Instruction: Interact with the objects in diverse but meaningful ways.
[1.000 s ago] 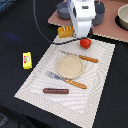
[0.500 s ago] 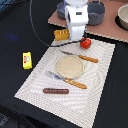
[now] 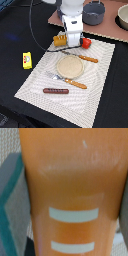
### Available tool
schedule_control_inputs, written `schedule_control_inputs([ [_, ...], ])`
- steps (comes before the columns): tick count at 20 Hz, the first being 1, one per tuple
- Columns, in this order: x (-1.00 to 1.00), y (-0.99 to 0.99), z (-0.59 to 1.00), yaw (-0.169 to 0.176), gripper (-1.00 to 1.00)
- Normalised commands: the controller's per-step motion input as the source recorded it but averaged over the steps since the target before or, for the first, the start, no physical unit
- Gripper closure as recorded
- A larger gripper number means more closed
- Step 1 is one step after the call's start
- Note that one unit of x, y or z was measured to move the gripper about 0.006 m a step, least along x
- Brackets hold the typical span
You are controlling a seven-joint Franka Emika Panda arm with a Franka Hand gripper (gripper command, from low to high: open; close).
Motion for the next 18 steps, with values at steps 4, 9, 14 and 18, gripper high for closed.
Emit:
schedule_control_inputs([
  [4,-0.33,0.45,0.61,0.018,-1.00],
  [9,-0.27,0.46,0.94,0.020,-1.00],
  [14,-0.17,-0.20,0.68,0.001,-1.00],
  [18,-0.11,-0.82,0.32,0.000,-1.00],
])
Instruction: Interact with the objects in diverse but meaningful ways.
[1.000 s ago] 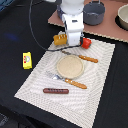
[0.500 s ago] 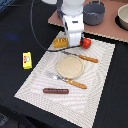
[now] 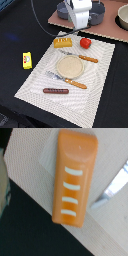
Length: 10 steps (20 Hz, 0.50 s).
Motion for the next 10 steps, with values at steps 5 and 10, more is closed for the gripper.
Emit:
schedule_control_inputs([
  [5,-0.21,-0.87,0.09,-0.007,-1.00],
  [10,-0.45,-0.79,-0.02,-0.022,-1.00],
])
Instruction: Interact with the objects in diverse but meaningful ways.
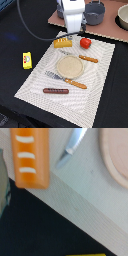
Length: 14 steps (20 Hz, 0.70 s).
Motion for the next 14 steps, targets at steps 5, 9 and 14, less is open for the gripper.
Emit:
schedule_control_inputs([
  [5,-0.63,-0.69,-0.05,-0.023,-1.00],
  [9,-0.68,-0.62,-0.07,-0.044,-1.00],
  [14,-0.72,-0.52,-0.16,-0.067,-1.00],
])
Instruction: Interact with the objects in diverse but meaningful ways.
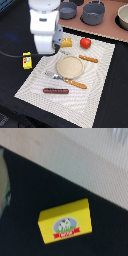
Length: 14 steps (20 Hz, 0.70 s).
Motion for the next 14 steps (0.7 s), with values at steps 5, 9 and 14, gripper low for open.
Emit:
schedule_control_inputs([
  [5,-0.82,-0.24,-0.22,-0.121,-1.00],
  [9,-0.71,-0.01,-0.19,-0.145,-1.00],
  [14,-0.59,0.00,-0.22,-0.176,-1.00],
])
